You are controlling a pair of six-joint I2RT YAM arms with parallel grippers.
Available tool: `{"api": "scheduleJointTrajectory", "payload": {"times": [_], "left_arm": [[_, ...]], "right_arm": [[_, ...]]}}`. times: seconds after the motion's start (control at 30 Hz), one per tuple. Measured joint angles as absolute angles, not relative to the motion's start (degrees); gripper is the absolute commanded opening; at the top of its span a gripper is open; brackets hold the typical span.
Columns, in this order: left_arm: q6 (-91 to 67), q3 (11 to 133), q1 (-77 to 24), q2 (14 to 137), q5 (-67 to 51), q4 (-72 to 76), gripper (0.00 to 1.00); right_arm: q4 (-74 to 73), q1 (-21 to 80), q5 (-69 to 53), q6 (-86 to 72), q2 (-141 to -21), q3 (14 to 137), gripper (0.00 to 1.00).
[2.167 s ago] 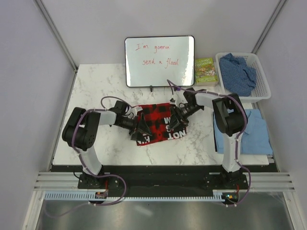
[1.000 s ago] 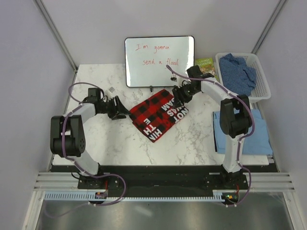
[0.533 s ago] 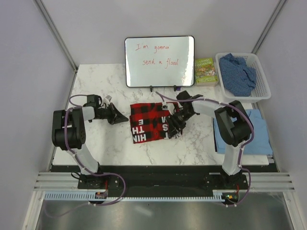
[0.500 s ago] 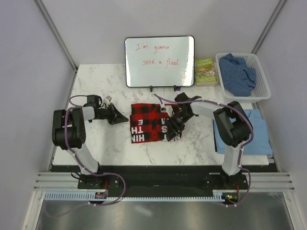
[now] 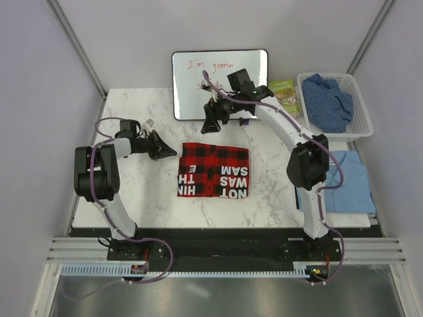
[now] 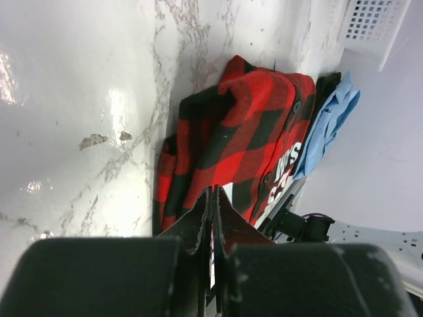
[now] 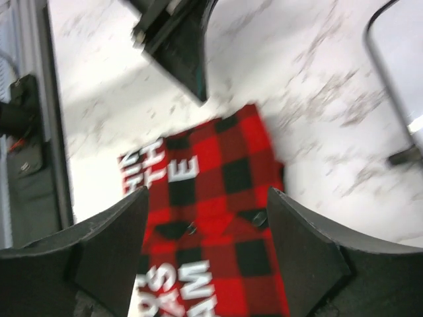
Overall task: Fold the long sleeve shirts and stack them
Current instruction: Fold the shirt
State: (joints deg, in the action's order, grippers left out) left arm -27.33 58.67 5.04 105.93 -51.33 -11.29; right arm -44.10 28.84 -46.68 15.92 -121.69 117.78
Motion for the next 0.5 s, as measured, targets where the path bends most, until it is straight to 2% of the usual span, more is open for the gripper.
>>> {"api": "scheduleJointTrajectory", "payload": {"times": [0.13, 0.2, 0.5], "left_arm": [[-26.94, 59.07, 4.21, 108.25, -50.98, -11.16, 0.02], [-26.87, 59.07, 3.68, 109.49, -50.94, -11.20, 0.02], [-25.50, 59.99, 2.28, 111.63, -49.74, -12.29, 0.02]], "right_arm": [[-40.16, 29.02, -45.39, 14.33, -132.64, 127.68, 0.91], [-39.16, 29.19, -44.99, 14.09, -135.48, 128.07, 0.94], [-31.11, 31.11, -41.54, 12.80, -141.40, 126.50, 0.94]]}}
